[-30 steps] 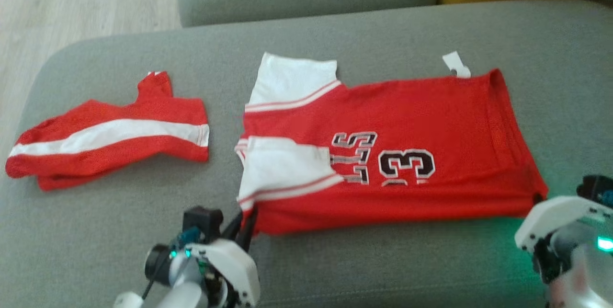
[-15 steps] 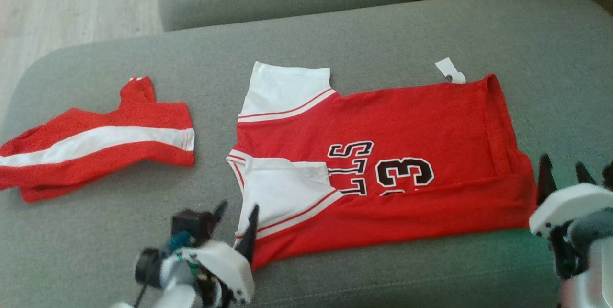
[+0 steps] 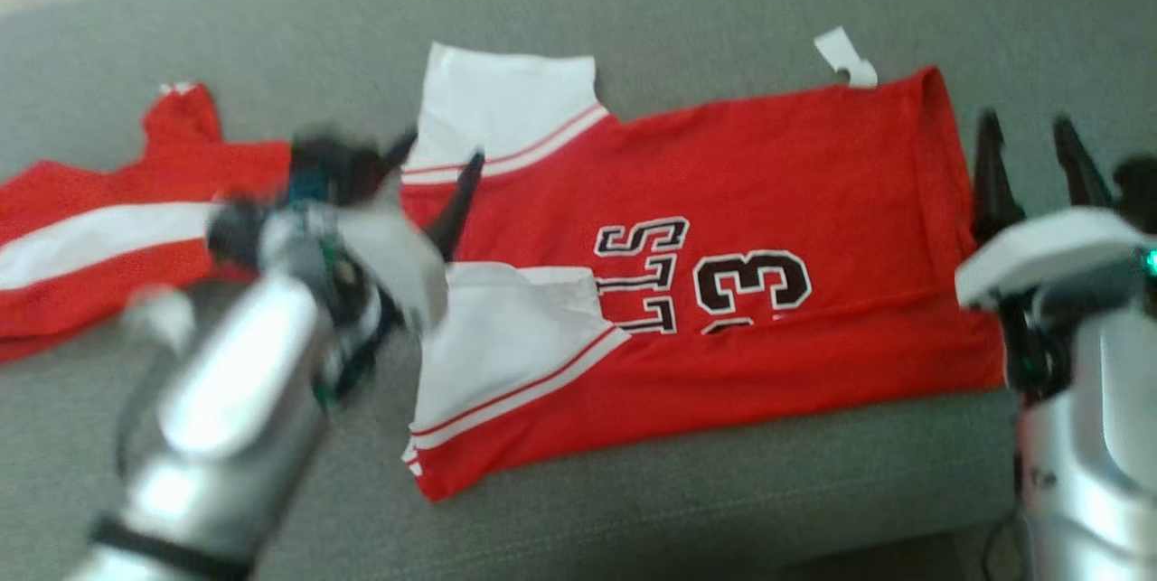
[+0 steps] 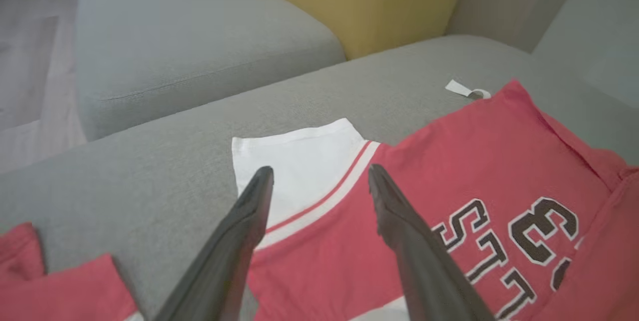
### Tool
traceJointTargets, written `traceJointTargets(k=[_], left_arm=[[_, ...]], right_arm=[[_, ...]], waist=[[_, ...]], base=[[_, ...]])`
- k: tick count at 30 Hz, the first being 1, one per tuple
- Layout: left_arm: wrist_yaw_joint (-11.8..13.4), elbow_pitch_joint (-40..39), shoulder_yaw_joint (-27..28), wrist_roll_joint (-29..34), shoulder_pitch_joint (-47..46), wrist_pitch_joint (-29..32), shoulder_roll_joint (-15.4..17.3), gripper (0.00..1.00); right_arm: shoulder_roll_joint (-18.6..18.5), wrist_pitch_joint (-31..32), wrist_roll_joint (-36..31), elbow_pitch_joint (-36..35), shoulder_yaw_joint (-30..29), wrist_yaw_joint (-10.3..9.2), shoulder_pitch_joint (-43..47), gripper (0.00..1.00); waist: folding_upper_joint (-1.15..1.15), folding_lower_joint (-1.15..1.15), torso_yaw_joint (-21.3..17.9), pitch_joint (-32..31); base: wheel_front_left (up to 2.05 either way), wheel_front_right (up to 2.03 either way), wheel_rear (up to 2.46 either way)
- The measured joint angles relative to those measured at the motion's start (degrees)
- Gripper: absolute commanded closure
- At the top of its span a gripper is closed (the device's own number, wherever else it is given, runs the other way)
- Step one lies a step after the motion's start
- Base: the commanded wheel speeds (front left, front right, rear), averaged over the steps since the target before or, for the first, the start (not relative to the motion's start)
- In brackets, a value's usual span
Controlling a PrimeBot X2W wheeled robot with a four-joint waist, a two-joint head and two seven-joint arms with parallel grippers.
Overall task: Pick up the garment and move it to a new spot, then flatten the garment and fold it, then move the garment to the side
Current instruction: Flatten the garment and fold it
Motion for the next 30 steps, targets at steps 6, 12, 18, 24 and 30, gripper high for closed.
traceJointTargets(k=[6, 12, 18, 24, 30], left_arm=[[-8.87, 7.51, -1.81, -1.33, -15.92, 12.17, 3.30, 0.00], [-10.34, 16.37, -3.91, -4.39, -27.98, 20.68, 6.02, 0.00], [-10.78, 21.82, -11.31, -7.27, -34.54, 24.12, 9.35, 0.00], [-10.79, 26.49, -15.04, -7.72, -38.24, 22.34, 12.21, 0.00], [-10.79, 30.33, -16.71, -8.77, -40.49, 20.60, 12.12, 0.00]], right_arm=[[-0.08, -0.37, 0.57, -0.04, 5.21, 0.00, -7.60, 0.00], [-0.12, -1.60, 1.75, 0.29, 9.20, 0.00, -13.37, 0.00], [-0.18, -2.78, 3.63, 0.51, 12.48, 0.00, -16.60, 0.00], [-0.19, -3.39, 4.63, 0.34, 13.80, 0.00, -17.45, 0.00], [-0.19, -3.79, 4.63, 0.36, 13.85, 0.00, -17.45, 0.00]], waist=[[0.00, 0.01, -2.08, 5.90], [0.00, 0.02, -5.10, 11.50], [0.00, 0.02, -9.24, 15.97], [0.00, 0.01, -11.89, 18.38], [0.00, 0.00, -12.84, 18.80]], base=[[0.00, 0.00, 0.00], [0.00, 0.00, 0.00], [0.00, 0.00, 0.00], [0.00, 0.00, 0.00], [0.00, 0.00, 0.00]])
